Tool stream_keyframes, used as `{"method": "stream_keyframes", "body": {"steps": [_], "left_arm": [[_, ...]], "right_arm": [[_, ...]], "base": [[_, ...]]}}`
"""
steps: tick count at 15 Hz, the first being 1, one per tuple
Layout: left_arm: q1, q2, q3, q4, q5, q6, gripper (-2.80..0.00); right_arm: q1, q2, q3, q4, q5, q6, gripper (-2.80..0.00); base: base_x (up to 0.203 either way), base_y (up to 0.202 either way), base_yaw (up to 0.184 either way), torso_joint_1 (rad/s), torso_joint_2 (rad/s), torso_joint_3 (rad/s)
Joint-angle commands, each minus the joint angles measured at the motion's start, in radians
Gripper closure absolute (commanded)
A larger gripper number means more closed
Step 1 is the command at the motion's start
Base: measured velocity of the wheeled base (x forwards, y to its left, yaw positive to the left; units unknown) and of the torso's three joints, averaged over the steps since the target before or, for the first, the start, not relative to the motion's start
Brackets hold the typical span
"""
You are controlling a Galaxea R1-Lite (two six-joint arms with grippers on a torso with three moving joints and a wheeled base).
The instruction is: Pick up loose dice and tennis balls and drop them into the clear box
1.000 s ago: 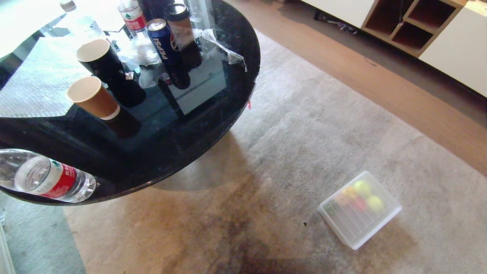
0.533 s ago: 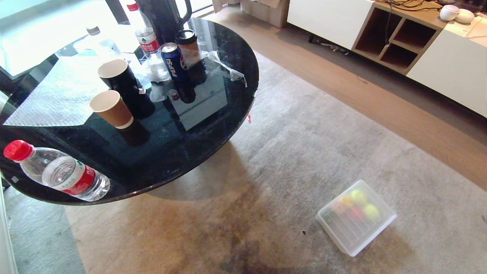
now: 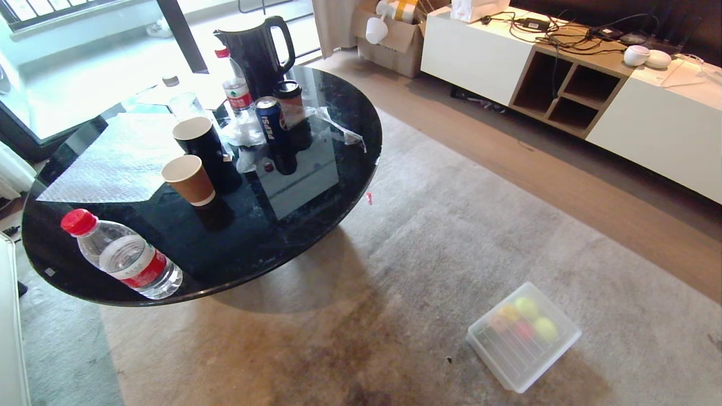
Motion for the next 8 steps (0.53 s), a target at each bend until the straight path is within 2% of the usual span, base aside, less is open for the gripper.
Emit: {"method": "stream_keyframes", "body": {"steps": [1, 8], "left_arm": [[0.0, 0.0, 0.0, 0.0, 0.001, -0.001, 0.0], [0.0, 0.0, 0.0, 0.0, 0.001, -0.001, 0.0]], "right_arm": [[0.001, 0.002, 0.0, 0.0, 0.0, -0.001, 0.0], [0.0, 0.002, 0.0, 0.0, 0.0, -0.001, 0.0]], "base": [[0.0, 0.0, 0.0, -0.002, 0.0, 0.205], [0.0, 0.0, 0.0, 0.002, 0.0, 0.201]]}}
